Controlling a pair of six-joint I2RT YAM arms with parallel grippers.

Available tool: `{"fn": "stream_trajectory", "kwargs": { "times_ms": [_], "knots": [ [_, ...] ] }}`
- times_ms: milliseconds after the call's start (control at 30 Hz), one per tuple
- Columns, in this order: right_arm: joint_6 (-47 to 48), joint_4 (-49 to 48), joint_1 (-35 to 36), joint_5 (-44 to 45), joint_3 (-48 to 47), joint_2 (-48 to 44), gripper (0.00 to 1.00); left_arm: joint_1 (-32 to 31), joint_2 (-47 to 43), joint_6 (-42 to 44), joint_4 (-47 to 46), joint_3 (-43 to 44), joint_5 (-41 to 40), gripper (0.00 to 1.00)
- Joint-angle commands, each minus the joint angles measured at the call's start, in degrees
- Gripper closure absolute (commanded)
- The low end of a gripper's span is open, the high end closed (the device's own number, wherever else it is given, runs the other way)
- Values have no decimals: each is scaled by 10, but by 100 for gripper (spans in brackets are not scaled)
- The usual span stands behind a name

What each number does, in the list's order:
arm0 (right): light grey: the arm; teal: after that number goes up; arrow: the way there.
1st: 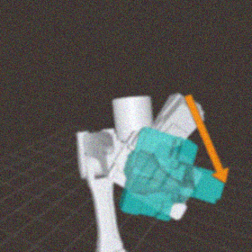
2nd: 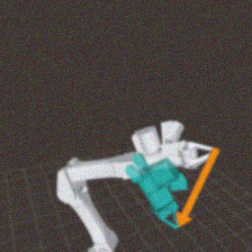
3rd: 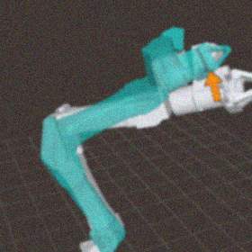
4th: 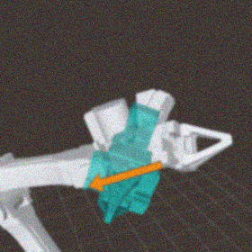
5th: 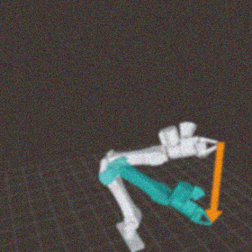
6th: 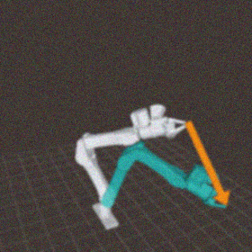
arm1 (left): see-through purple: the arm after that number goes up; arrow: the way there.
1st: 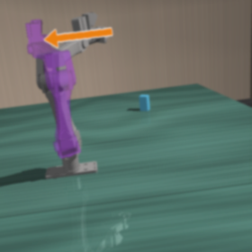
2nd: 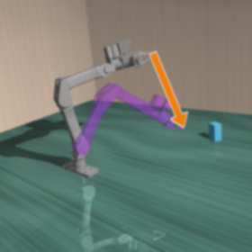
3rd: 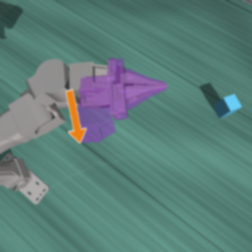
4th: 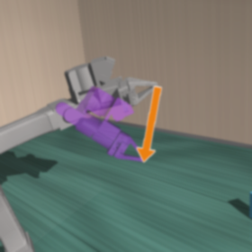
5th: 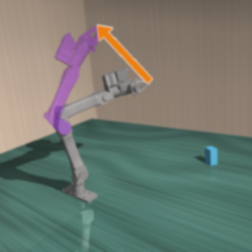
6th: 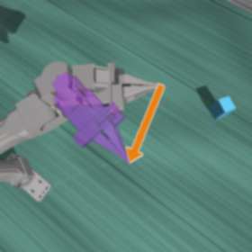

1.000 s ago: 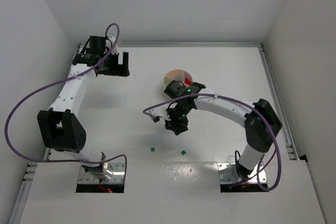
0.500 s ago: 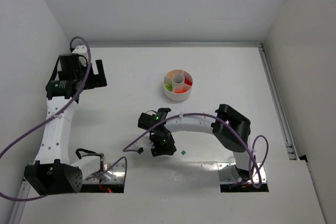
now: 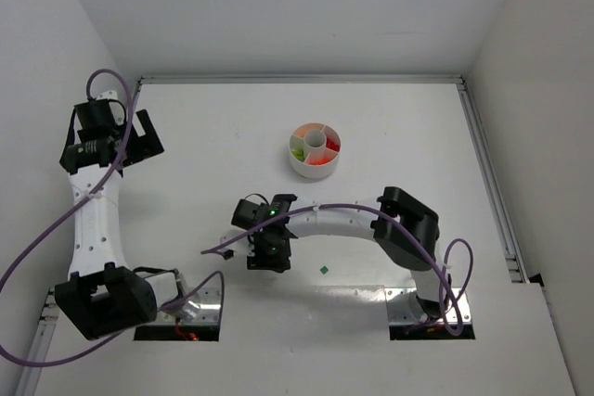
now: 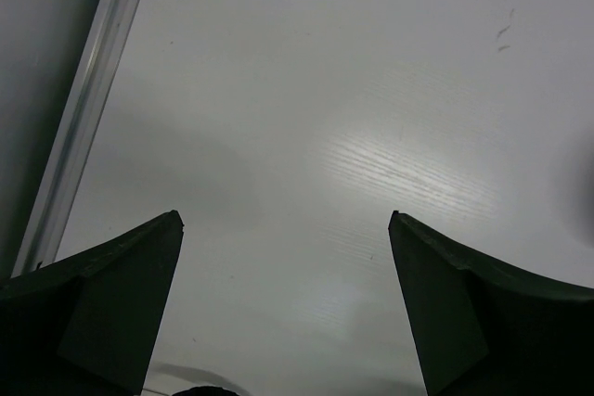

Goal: Sort the legos into containers by color

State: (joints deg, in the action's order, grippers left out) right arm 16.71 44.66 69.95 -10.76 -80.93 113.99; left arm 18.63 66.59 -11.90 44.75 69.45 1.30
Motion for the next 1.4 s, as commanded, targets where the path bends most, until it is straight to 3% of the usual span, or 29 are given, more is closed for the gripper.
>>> {"fn": "stream_trajectory", "kwargs": {
  "times_ms": [0, 433, 1100, 1367],
  "knots": [
    [-43, -33, -5, -3, -18, -5, 54, 8, 6, -4, 1, 7, 20, 0],
    [-108, -90, -10, 28, -18, 47, 56, 13, 21, -4, 1, 12, 41, 0],
    [-139, -95, 1, 45, -23, 83, 56, 13, 27, -4, 1, 2, 47, 0],
    [-159, -95, 17, 70, -17, 98, 60, 13, 27, -4, 1, 2, 47, 0]
  ]
}}
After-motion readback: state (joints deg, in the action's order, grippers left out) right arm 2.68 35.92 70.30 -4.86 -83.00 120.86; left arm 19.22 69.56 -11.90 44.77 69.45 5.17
